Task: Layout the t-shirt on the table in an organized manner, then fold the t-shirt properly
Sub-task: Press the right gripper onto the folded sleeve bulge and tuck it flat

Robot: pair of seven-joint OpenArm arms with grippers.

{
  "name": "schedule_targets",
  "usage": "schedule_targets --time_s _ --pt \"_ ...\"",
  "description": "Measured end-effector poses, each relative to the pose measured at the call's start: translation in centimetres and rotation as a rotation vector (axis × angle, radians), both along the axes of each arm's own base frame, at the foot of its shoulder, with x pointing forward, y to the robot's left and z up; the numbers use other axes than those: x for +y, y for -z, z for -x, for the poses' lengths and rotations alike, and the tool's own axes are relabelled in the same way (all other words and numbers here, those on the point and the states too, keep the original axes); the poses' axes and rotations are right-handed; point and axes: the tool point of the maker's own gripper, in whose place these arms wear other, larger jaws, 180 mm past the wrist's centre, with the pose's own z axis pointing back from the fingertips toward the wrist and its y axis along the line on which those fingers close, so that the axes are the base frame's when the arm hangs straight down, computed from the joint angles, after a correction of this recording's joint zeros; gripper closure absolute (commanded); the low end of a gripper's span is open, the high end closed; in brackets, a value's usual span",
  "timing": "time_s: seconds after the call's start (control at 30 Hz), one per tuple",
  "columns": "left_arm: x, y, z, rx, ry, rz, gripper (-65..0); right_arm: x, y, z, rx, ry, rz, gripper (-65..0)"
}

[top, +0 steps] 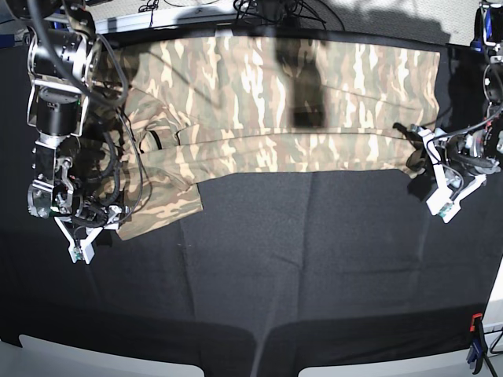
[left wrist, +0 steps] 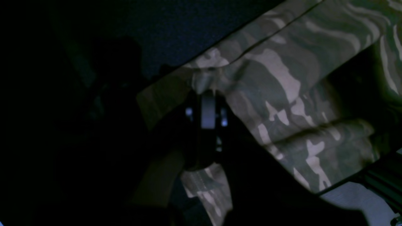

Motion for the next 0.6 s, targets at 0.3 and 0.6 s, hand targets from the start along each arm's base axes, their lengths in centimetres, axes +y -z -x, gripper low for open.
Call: schedule_targets --time_s 0.3,0.6 --pt "0.0 0.0 0.0 -0.001 0.000 0.001 0.0 2.7 0.7 -0.2 0.017 -0.048 -0.039 -9.1" --pt "0.0 0.0 0.0 0.000 0.000 0.001 0.0 3.5 -0.4 0.0 0.047 -0.092 -0.018 0.0"
